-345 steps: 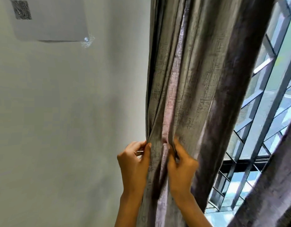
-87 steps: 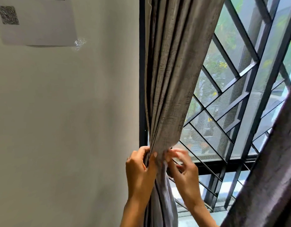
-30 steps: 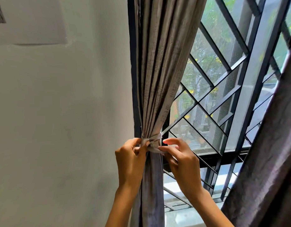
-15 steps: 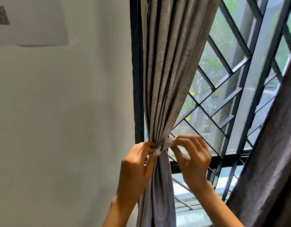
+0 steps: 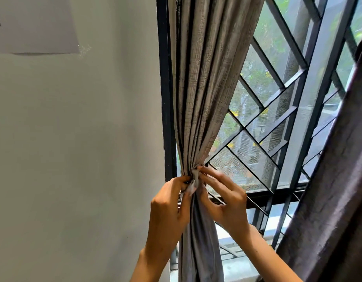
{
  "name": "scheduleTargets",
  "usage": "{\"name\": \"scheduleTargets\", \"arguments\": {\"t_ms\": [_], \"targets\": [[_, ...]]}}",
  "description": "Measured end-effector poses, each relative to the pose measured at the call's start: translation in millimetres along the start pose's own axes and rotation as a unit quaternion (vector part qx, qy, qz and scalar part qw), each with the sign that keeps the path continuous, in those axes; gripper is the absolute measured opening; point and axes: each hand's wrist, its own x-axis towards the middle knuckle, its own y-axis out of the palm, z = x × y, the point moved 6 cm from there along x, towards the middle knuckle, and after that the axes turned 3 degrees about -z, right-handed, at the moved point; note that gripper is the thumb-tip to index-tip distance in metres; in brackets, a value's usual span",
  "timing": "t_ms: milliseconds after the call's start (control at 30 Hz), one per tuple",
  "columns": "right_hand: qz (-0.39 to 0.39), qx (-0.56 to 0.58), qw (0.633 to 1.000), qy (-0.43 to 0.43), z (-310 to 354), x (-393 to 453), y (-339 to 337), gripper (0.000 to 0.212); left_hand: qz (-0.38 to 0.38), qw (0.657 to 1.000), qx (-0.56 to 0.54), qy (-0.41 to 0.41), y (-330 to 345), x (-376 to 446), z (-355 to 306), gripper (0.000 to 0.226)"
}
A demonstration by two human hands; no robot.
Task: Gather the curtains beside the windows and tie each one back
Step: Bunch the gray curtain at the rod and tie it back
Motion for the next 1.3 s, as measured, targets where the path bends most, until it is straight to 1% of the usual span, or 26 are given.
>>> {"name": "scheduleTargets", "arguments": {"t_ms": [67,133,200,333,433,533,600,667,733,767,800,833,867,900,933,967,1000,1033,1100,1200,1300], "targets": [[0.016,-0.028,0.999,-0.023,-1,-3,1,0.026,-0.003,1.000,-0.002,0.000,-1,0,2,0.019],[0.018,-0.058,0.997,-0.040,-1,-3,1,0.027,-0.003,1.000,-0.009,-0.003,0,0,5,0.020],[0.020,-0.068,0.997,-0.038,-2,-3,2,0.028,0.002,0.999,-0.029,-0.016,0,0,6,0.025],[-0.009,-0.060,0.998,-0.013,-3,-5,4,0.019,0.009,0.998,-0.055,-0.021,-2,4,5,0.020],[-0.019,-0.038,0.999,0.013,-7,-6,5,0.014,0.011,0.999,-0.044,0.002,-5,5,2,0.016],[0.007,0.003,1.000,0.027,-8,-13,13,0.015,0.004,0.999,0.016,0.032,-9,4,-1,0.027],[0.033,0.009,0.999,0.034,-8,-18,18,0.023,0.016,0.997,0.055,0.054,-8,3,-3,0.035],[0.064,0.014,0.997,0.044,-9,-18,19,0.023,0.034,0.995,0.071,0.069,-7,2,-3,0.039],[0.102,0.038,0.993,0.053,-10,-12,17,0.019,0.035,0.994,0.073,0.069,-6,3,-2,0.040],[0.110,0.053,0.991,0.059,-9,-9,15,0.021,0.031,0.995,0.064,0.064,-7,3,-1,0.040],[0.102,0.064,0.990,0.068,-9,-6,12,0.026,0.026,0.997,0.052,0.059,-7,3,-1,0.039],[0.077,0.065,0.992,0.074,-9,-3,8,0.034,0.021,0.997,0.041,0.056,-8,3,0,0.039],[0.044,0.051,0.995,0.072,-9,-2,3,0.043,0.020,0.998,0.030,0.058,-8,3,0,0.038],[0.013,0.023,0.998,0.058,-8,-2,-1,0.045,0.021,0.998,0.019,0.059,-8,3,0,0.038],[-0.009,-0.012,0.999,0.038,-6,-3,-3,0.039,0.021,0.998,0.008,0.059,-8,3,1,0.038],[-0.019,-0.053,0.998,0.018,-3,-4,-3,0.028,0.022,0.998,-0.002,0.057,-7,3,1,0.038],[-0.024,-0.094,0.995,0.003,-2,-6,-1,0.018,0.022,0.998,-0.007,0.056,-7,3,1,0.038],[-0.026,-0.128,0.991,-0.005,-2,-9,2,0.013,0.023,0.998,-0.008,0.054,-6,2,1,0.038],[-0.021,-0.161,0.987,-0.012,-2,-15,11,0.017,0.028,0.999,-0.002,0.047,-4,0,2,0.042],[-0.020,-0.147,0.989,-0.014,-3,-21,18,0.030,0.032,0.999,0.006,0.039,-4,-1,8,0.038],[-0.028,-0.101,0.994,0.029,-6,-16,18,0.038,0.033,0.999,0.010,0.036,-3,0,12,0.034]]}}
